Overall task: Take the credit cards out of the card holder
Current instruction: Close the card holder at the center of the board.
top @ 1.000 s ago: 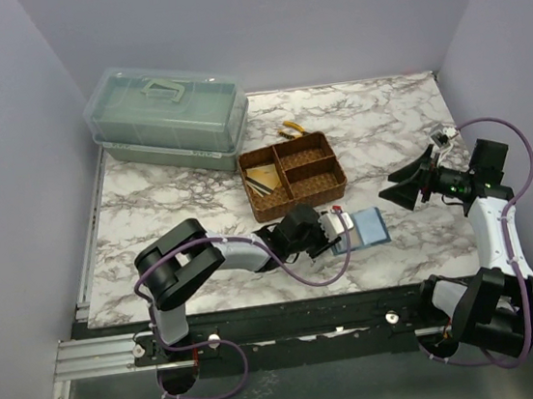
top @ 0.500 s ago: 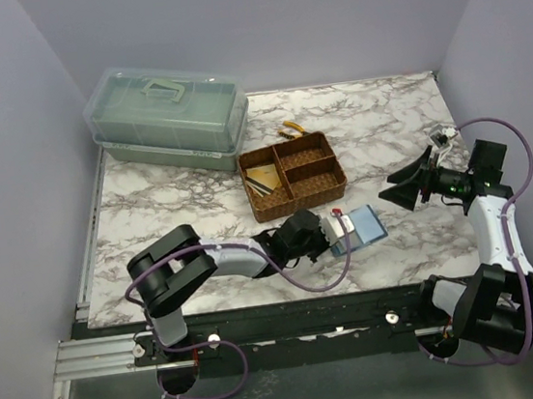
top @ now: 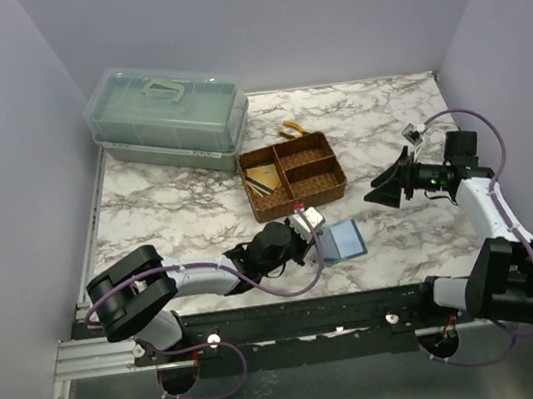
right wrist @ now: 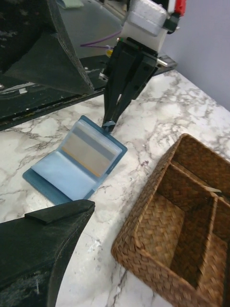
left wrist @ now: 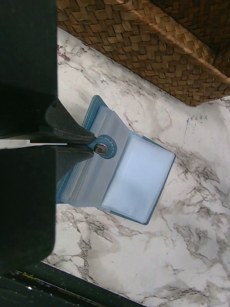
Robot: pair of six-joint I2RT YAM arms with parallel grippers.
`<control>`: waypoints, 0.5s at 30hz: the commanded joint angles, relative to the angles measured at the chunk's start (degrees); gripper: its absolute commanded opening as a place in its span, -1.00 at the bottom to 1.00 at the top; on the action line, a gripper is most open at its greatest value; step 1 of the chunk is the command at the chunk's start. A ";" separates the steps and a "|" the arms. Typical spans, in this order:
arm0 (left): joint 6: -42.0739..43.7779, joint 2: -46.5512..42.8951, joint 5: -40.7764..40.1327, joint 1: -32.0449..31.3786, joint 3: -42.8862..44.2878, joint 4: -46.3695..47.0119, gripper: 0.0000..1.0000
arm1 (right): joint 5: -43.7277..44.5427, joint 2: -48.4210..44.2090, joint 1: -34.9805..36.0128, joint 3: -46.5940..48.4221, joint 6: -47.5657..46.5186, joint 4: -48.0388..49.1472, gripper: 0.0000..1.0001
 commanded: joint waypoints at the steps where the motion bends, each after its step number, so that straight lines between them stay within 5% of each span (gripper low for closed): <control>1: -6.05 -2.53 -4.33 -0.19 -1.05 6.27 -1.00 | 7.60 2.05 4.79 1.14 -0.78 -0.15 0.99; 7: -3.33 -1.78 0.28 -0.10 4.08 6.78 -1.00 | 10.61 2.90 6.09 0.78 1.08 1.52 0.99; 15: -4.75 9.82 10.02 1.06 13.60 5.58 -1.00 | 22.47 0.52 5.82 -0.82 9.54 7.33 0.99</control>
